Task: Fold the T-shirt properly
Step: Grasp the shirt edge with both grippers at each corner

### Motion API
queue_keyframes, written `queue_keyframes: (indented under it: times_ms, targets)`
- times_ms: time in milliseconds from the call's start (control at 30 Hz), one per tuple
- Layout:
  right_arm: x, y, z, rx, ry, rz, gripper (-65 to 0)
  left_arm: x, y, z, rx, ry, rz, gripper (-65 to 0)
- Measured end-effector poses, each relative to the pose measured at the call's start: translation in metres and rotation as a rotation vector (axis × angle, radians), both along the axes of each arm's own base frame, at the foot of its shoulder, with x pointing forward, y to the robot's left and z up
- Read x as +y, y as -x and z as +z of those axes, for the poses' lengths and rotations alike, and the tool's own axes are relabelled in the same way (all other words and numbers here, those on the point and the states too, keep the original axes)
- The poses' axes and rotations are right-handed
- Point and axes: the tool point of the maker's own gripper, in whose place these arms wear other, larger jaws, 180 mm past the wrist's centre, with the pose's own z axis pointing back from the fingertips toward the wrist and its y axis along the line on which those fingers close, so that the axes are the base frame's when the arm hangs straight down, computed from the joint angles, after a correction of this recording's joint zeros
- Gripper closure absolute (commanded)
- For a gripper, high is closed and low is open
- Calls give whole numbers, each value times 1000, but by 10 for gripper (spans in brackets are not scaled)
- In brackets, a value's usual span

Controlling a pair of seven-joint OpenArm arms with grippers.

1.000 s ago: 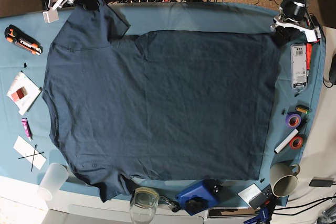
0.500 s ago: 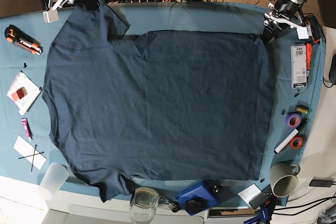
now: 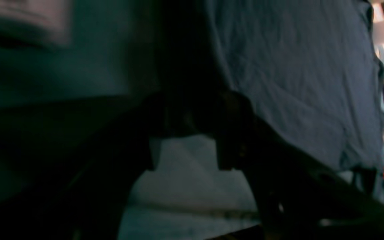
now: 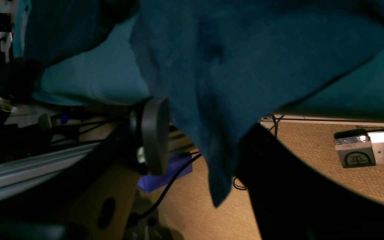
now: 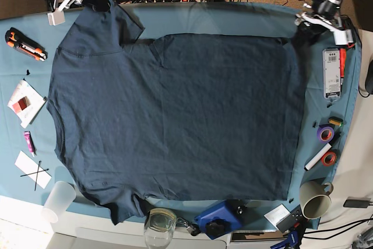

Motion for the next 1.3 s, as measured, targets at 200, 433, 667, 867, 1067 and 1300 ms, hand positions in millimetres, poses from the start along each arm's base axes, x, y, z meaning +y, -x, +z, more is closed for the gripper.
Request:
queue_keyframes:
  times_ms: [200,433,667,867,1067,1300]
  targets:
    - [0,0,0,-1,-1,0,-239,4,0,4,30,-7,28,-363]
    - [0,0,0,-1,0,0,-239,-7,2,4,41,68,4,-363]
    - [0,0,0,-1,0,0,-239,-10,3,3,49,80,-5,-363]
    - [0,0,0,-1,-1,0,-239,-22,1,2,52,98,-39,-363]
    - [0,0,0,-1,0,0,-239,-40,-15,-15,73,-14,-63,-363]
    - [0,0,0,-2,-1,-1,-239,-30,-29,-21,128,-66,-10,-334]
